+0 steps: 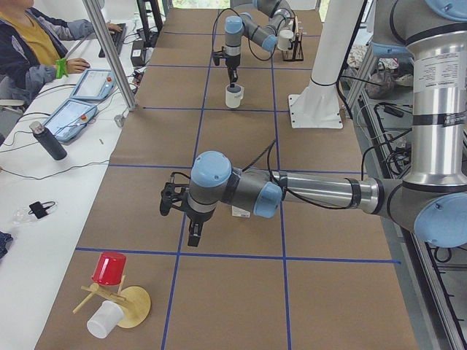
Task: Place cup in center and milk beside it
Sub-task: 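Carry the white mug with the right gripper to the table center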
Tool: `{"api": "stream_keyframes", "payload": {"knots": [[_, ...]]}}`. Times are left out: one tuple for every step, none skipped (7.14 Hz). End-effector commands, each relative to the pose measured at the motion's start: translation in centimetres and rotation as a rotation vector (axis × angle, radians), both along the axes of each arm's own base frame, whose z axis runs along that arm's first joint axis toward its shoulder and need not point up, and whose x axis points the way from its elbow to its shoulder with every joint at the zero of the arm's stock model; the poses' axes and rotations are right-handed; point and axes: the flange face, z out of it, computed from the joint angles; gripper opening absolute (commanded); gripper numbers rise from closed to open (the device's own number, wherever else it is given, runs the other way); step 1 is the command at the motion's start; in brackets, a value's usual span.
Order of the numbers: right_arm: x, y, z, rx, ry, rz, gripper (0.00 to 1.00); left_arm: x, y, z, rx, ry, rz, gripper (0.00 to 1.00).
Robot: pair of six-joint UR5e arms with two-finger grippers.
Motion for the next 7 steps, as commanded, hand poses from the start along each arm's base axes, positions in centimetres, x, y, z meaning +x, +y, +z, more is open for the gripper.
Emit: {"api": "stream_keyframes", "payload": {"knots": [[-2.7, -1.3, 0.3, 0.009, 0.000, 0.013, 0.00, 0.0, 0.0, -0.1, 0.001, 0.000, 0.000, 0.99], [-2.8, -1.7, 0.8, 0.015, -0.002, 0.013, 0.00, 0.0, 0.0, -0.1, 0.003, 0.000, 0.000, 0.99], [-2.7, -1.9, 0.8, 0.016, -0.002, 0.015, 0.00, 0.0, 0.0, -0.2, 0.004, 0.000, 0.000, 0.99], [-2.4, -2.3, 0.8, 0.017, -0.002, 0.021, 0.00, 0.0, 0.0, -0.2, 0.004, 0.000, 0.000, 0.99], [-2.4, -2.3, 0.6, 0.006, -0.004, 0.036, 0.99, 0.0, 0.0, -0.2, 0.004, 0.000, 0.000, 0.99], [-2.3, -2.4, 0.4, 0.007, -0.006, 0.055, 1.00, -0.1, 0.1, -0.5, 0.008, 0.000, -0.002, 0.99], [-2.0, -2.3, -0.2, 0.012, -0.016, 0.056, 1.00, -0.1, 0.1, -0.5, 0.008, 0.000, -0.002, 0.99]]}}
